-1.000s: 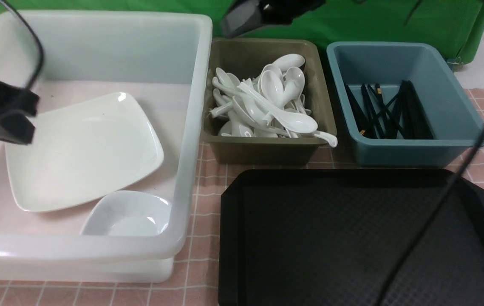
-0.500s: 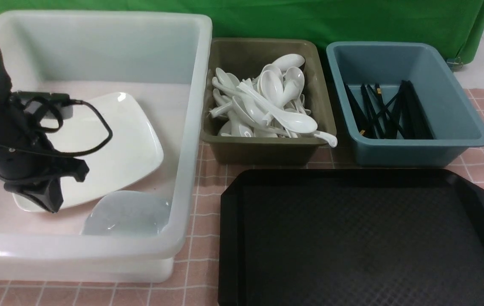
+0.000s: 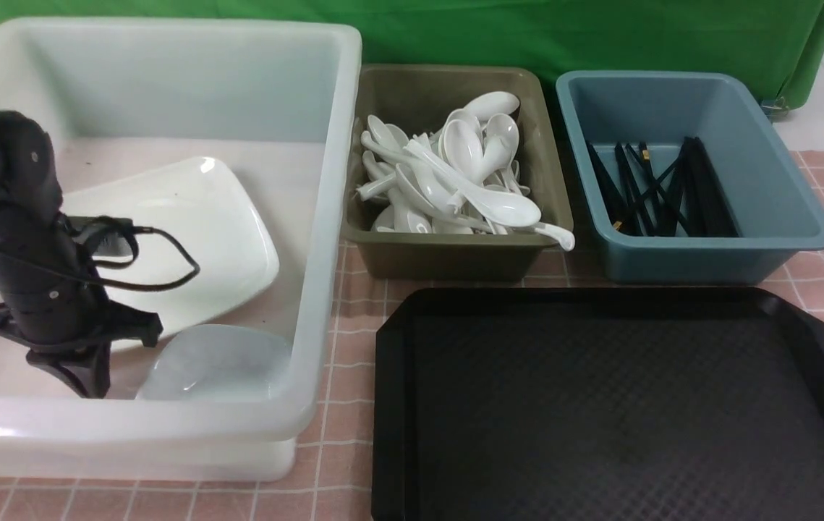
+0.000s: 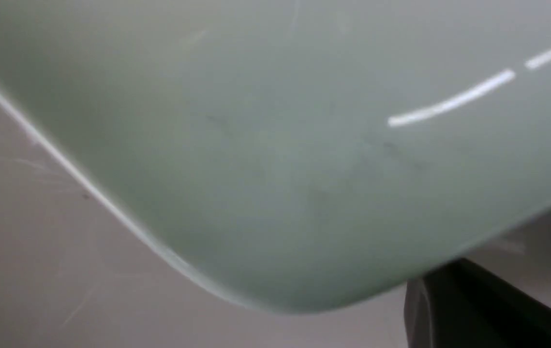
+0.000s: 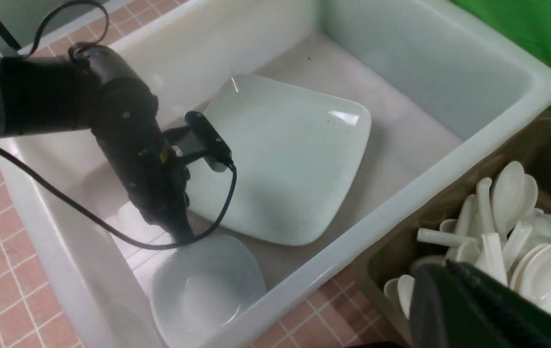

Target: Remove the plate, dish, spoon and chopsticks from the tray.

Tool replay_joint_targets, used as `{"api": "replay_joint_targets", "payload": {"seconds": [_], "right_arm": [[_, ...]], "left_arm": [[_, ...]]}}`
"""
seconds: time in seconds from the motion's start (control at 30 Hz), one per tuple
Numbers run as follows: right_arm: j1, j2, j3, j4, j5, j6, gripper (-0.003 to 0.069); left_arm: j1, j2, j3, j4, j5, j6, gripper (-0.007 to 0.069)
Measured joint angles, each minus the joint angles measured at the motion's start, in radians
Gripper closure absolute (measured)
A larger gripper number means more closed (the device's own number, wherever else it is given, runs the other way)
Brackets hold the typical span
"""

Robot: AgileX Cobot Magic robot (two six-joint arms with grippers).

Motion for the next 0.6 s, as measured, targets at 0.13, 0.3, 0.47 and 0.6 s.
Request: {"api": "replay_joint_targets", "payload": {"seconds": [0.13,0.3,0.47,0.6], "right_arm": [[0.0,0.0,0.0,0.0,0.0,-0.001,0.0629],[0.0,0.0,0.0,0.003,0.0,-0.001,0.0629],[0.0,0.0,0.0,0.016,0.0,0.002,0.0629],[0.0,0.0,0.0,0.027,0.0,0.017,0.0629]], "left_arm": [[0.015,0.008,0.0,0.026,-0.051,-0.041,0.0626],[0.06,0.012,0.0,0.021,-0.176,-0.051,0.0625],[0.077,0.037,-0.03,-0.027,-0.341,0.022,0.0625],[0.077,0.062,-0.096,-0.132,-0.323,0.12,0.0625]]}}
